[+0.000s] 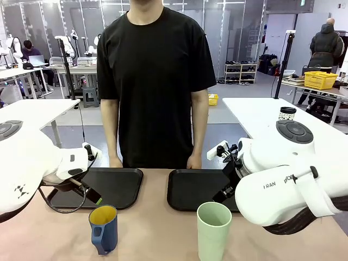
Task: Sort and store the cups by type.
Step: Pick up the Reusable plastic cup.
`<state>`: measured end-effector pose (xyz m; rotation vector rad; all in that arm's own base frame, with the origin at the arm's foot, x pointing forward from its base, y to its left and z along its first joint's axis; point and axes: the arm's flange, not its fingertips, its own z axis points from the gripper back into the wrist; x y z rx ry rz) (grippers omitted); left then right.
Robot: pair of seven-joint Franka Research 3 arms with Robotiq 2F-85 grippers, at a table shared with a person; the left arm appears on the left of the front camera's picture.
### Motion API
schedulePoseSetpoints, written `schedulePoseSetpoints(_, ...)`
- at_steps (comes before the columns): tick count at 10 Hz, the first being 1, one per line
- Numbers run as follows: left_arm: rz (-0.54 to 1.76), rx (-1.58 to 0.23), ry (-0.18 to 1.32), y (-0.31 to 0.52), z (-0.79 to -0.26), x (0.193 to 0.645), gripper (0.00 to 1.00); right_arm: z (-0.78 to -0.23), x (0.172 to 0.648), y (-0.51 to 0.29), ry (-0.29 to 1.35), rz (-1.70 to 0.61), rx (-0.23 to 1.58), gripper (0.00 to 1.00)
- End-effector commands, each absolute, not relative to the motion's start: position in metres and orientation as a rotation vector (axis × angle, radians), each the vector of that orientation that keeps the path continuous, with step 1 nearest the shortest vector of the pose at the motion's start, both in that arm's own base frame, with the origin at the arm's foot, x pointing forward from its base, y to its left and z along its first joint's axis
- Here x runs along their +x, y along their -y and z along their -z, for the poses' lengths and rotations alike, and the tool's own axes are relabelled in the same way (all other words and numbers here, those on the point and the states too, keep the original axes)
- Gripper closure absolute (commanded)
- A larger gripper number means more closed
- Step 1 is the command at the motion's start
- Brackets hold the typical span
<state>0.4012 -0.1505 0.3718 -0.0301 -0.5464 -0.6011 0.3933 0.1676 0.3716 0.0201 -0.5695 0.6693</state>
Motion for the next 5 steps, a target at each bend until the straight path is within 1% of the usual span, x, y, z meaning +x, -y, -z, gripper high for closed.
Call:
schedulePoseSetpoints(1,0.601,-0.030,0.546,0.1503,-0.3718,0.4013,0.00,-0.3716,0.3933,-0.1675,0.569,-0.667,0.021,0.00)
schedulePoseSetpoints(5,0.601,-0.030,0.546,0.1503,-0.3718,0.4013,0.00,-0.3716,0.3933,-0.1675,0.569,-0.667,0.021,0.00)
